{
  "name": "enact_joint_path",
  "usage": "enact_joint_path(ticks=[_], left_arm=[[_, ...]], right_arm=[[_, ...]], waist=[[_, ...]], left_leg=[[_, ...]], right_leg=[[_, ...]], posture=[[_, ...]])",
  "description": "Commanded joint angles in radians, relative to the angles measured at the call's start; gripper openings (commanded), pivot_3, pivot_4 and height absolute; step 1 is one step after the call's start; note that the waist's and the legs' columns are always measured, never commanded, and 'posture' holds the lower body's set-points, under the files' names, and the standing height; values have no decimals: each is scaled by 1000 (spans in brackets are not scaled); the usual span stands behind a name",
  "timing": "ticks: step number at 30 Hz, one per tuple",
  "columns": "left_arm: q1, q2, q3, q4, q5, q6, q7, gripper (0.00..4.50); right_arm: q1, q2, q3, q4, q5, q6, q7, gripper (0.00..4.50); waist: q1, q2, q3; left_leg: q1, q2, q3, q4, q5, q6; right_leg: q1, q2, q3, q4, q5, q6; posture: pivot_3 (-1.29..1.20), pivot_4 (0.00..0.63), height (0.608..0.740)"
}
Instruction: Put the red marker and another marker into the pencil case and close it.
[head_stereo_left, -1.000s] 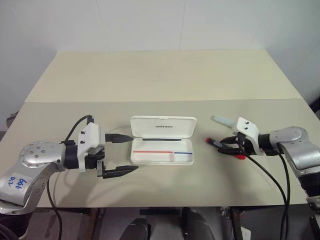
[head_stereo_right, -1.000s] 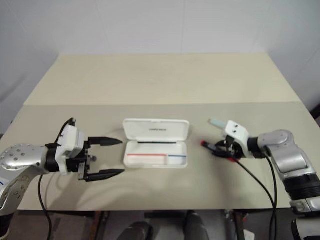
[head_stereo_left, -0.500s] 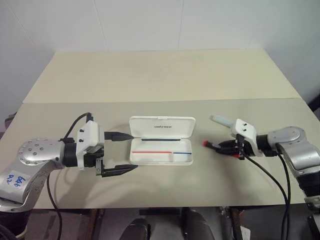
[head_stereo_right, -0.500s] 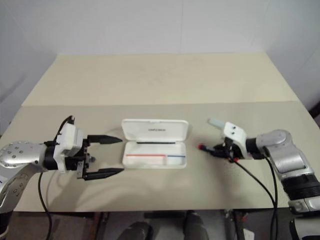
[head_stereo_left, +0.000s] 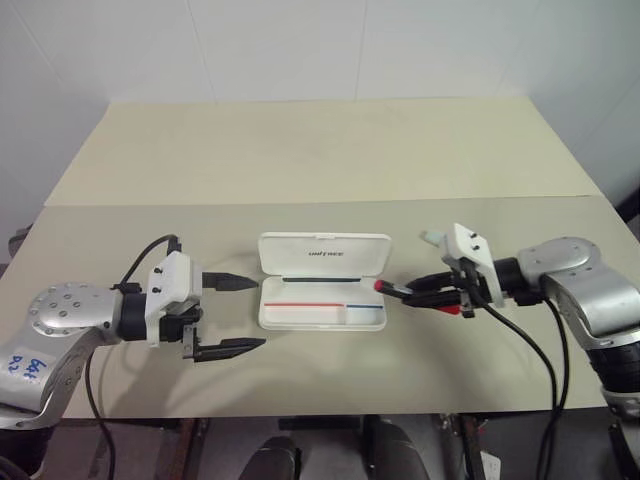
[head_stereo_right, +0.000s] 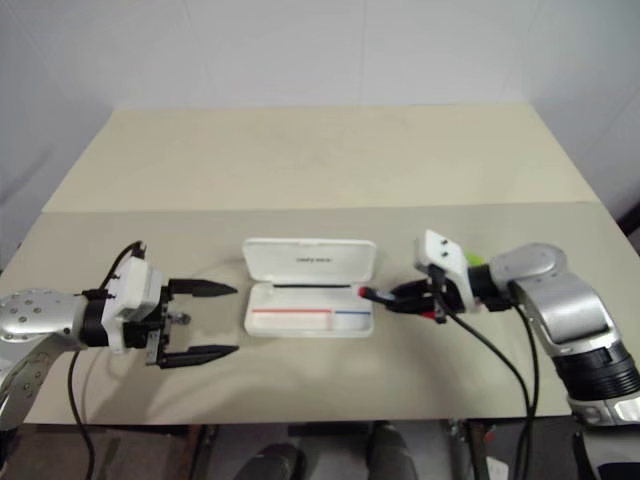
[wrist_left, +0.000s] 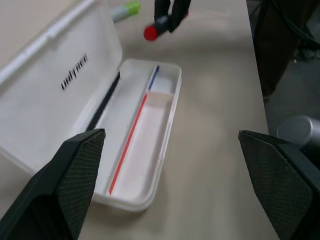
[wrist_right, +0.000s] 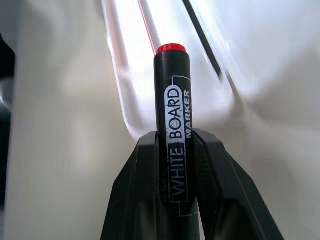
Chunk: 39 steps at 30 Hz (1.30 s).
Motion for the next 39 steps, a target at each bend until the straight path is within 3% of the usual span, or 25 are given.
enact_joint_path(ticks=[1, 18, 39], left_arm=[[23, 24, 50, 12, 16, -45, -22, 4500], [27, 45, 84, 25, 18, -56, -21, 4500], [21, 23, 61, -4, 10, -52, 34, 4500]], right_arm=[[-55, 47, -12, -78, 55, 79, -63, 571], [-150, 273, 136, -71, 55, 98, -158, 571], [-218, 365, 236, 151, -77, -181, -81, 571]], waist=[[1, 0, 0], [-1, 0, 0], [-26, 0, 0]], left_leg=[[0, 0, 0, 0, 0, 0], [-1, 0, 0, -10, 0, 0], [-1, 1, 6, -10, 0, 0]], right_leg=[[0, 0, 0, 0, 0, 0], [-5, 0, -2, -4, 0, -1], [-7, 0, -2, -2, 0, -1]], posture=[[0, 150, 740], [0, 150, 740], [0, 150, 740]])
